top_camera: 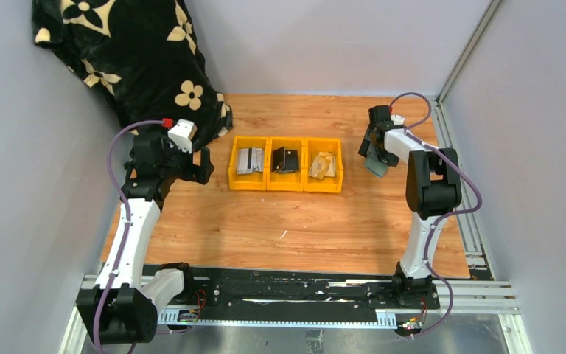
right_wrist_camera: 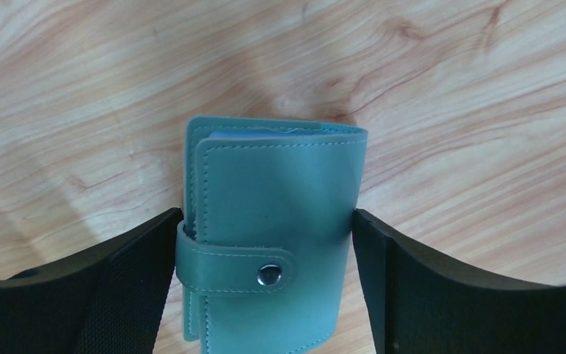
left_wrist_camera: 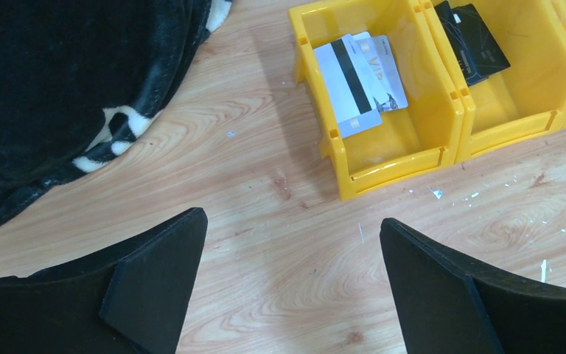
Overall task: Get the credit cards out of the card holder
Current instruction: Pick up the card holder from the center of the board.
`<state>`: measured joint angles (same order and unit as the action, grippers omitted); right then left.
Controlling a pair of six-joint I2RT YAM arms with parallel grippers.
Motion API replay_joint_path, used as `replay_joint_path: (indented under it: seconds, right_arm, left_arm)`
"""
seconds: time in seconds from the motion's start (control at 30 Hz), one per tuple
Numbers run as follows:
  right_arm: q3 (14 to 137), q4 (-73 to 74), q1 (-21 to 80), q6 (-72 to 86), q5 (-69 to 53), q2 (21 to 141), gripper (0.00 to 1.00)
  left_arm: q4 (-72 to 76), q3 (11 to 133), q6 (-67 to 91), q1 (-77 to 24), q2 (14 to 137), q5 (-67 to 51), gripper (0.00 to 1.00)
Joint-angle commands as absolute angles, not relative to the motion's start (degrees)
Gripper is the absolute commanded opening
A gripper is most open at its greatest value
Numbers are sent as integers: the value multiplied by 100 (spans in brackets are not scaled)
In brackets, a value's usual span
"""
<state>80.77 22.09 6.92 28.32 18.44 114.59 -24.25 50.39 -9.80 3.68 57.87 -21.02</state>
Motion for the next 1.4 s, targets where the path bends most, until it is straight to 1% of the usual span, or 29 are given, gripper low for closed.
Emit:
replay_joint_path:
  seconds: [0.0, 0.1, 0.17, 0.27, 0.4, 0.6, 0.8, 0.93, 1.03, 1.07, 1.13, 1.23, 1.37]
  right_arm:
    - [8089, 2310, 607, 2816, 1354, 11662, 87]
    - [8018, 2393, 598, 2896, 1352, 11683, 87]
    - [7977, 2429, 598, 2936, 1297, 11631, 84]
    - [7805, 2305, 598, 2930, 1118, 11400, 76]
    - [7498, 2127, 611, 2826, 865, 10862, 61]
    - [6733, 1909, 674, 2831, 498, 9825, 57]
    - [6170, 1911, 987, 3141, -105, 8254, 56]
    - [6123, 1968, 1638, 3673, -274, 7439, 56]
    - [6176, 1865, 2456, 4409, -132, 7150, 55]
    - [6197, 1762, 2814, 4694, -126, 7134, 55]
    - [6271, 1454, 3270, 5190, -73, 7203, 55]
    - [6588, 1038, 4041, 5777, -25, 7630, 55]
    - [7340, 675, 4663, 6307, -183, 8393, 56]
  left_arm:
    - [-2555, 5203, -946, 394, 5650, -2222, 100]
    - [-2591, 5195, -984, 396, 5610, -2222, 100]
    - [-2603, 5202, -981, 391, 5606, -2234, 100]
    - [-2645, 5223, -948, 395, 5572, -2279, 100]
    - [-2695, 5247, -900, 395, 5491, -2376, 100]
    - [-2743, 5283, -772, 396, 5434, -2606, 100]
    - [-2864, 5494, -370, 388, 5316, -3219, 100]
    - [-2926, 5621, -120, 309, 5190, -3651, 100]
    - [-2960, 5662, 37, 74, 5057, -3615, 100]
    - [-2978, 5653, 172, -169, 4995, -3551, 100]
    - [-3071, 5638, 349, -401, 4908, -3523, 100]
    - [-3175, 5509, 676, -838, 4663, -3353, 100]
    - [-3194, 5282, 822, -1289, 4214, -2686, 100]
